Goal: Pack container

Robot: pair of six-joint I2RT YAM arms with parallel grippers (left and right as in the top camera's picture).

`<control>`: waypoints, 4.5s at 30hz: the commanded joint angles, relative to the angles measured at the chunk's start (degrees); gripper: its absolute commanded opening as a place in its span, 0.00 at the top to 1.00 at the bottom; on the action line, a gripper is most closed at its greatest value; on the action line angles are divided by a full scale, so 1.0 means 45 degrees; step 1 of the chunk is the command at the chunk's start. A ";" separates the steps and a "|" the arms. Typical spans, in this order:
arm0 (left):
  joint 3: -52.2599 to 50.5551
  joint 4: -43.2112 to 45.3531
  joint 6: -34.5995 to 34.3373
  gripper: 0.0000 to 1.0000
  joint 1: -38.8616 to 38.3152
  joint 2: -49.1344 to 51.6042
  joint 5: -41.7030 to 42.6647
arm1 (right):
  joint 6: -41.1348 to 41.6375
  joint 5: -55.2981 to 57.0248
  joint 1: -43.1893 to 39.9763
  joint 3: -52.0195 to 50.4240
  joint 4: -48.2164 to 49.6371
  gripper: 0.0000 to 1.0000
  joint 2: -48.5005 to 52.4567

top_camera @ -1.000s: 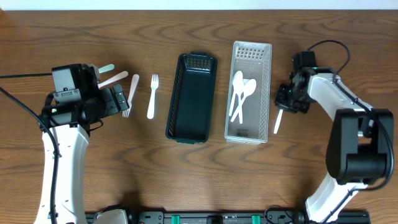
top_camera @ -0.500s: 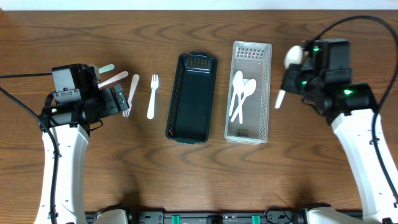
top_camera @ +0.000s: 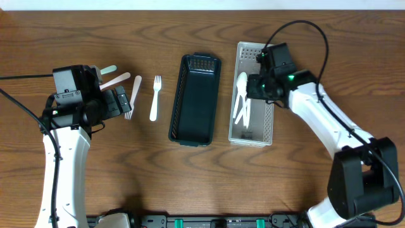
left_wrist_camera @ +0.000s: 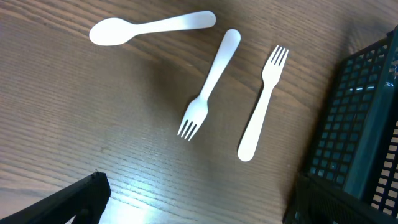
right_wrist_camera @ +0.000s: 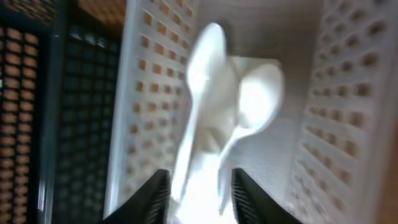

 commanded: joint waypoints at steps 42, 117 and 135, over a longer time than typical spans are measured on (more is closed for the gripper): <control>0.6164 -0.2234 0.4022 0.22 -0.2098 0.8451 -0.1943 | -0.0593 0.0374 -0.7985 0.0607 -0.4104 0.07 -0.0899; 0.6023 -0.4153 0.2812 0.61 -0.1972 0.9972 -0.1933 | -0.0593 0.0374 -0.7985 0.0607 -0.4575 0.13 -0.0899; 0.3599 -0.2200 0.2807 0.55 -0.1972 0.9976 -0.1928 | -0.0597 0.0374 -0.7985 0.0607 -0.4585 0.14 -0.0899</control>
